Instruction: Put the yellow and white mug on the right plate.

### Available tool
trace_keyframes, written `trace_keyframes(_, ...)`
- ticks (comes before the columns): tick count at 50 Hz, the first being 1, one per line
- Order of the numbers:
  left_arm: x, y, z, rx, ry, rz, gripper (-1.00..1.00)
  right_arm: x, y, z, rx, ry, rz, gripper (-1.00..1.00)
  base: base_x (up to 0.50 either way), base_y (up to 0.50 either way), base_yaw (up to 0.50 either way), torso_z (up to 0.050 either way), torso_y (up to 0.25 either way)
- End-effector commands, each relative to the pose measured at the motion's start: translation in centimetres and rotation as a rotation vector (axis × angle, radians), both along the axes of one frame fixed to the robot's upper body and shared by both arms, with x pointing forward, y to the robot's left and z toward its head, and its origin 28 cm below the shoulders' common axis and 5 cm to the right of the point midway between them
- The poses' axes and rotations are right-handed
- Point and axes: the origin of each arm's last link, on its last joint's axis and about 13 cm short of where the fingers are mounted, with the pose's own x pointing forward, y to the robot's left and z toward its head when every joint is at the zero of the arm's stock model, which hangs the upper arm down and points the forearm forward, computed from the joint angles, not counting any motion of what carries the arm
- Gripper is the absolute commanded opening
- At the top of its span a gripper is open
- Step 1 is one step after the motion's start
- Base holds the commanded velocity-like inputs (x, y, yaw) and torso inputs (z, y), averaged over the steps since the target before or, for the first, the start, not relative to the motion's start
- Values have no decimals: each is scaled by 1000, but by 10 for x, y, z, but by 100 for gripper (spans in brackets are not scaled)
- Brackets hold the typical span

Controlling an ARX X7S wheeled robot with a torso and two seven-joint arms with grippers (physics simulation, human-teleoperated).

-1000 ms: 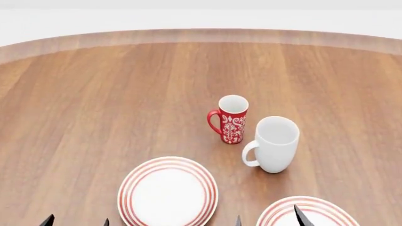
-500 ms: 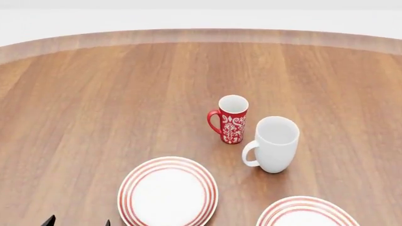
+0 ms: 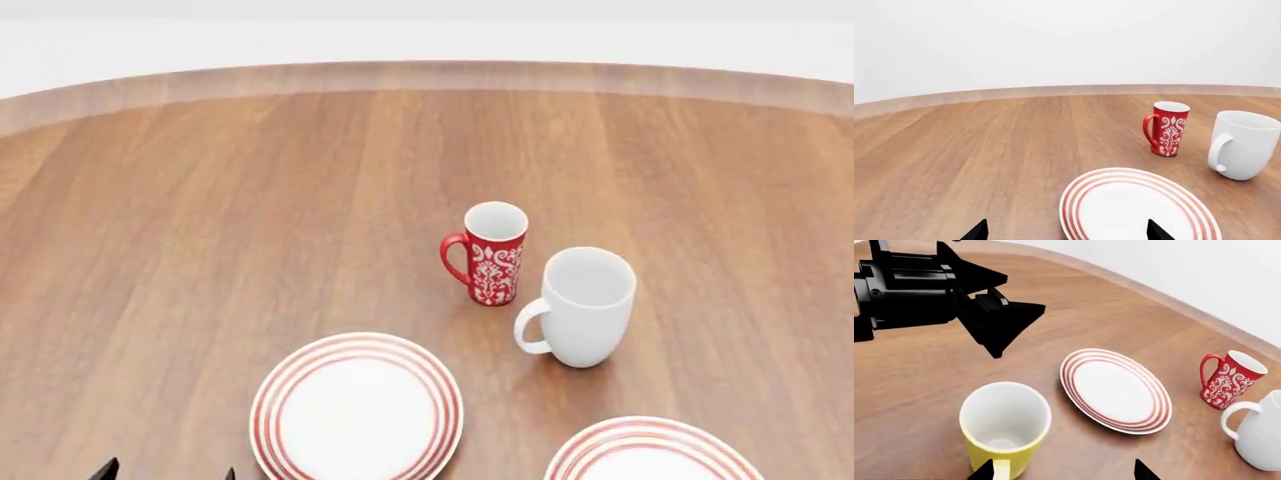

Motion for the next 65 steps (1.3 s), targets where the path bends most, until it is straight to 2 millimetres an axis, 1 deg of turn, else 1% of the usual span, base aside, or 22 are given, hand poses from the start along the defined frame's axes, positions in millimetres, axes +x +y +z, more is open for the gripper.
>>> trace_keyframes(1, 0, 0, 0, 0, 1, -1, 100, -3, 7, -5, 15, 24, 56, 100, 0, 0, 0, 0, 0)
trace_keyframes(11, 0, 0, -1, 2, -1, 3, 100, -3, 16, -12, 36, 53, 92, 100, 0, 0, 0, 0, 0)
trace_keyframes(19, 0, 0, -1, 3, -1, 2, 100, -3, 19, -19, 63, 79, 94, 100, 0, 0, 0, 0, 0)
trace_keyframes(26, 1, 0, -2, 4, 1, 1, 100, -1, 22, -27, 104, 116, 54, 100, 0, 0, 0, 0, 0)
trace_keyframes(31, 1, 0, -2, 5, 2, 1, 100, -1, 23, -28, 127, 137, 27, 100, 0, 0, 0, 0, 0)
trace_keyframes(40, 1, -1, -3, 6, 4, -1, 100, 1, 26, -39, 160, 197, -25, 100, 0, 0, 0, 0, 0)
trace_keyframes(44, 1, -1, -3, 5, 5, -1, 100, 1, 28, -44, 153, 210, -28, 100, 0, 0, 0, 0, 0)
trace_keyframes(65, 0, -1, -2, 2, 3, -5, 100, 4, 34, -49, 70, 210, -16, 100, 0, 0, 0, 0, 0)
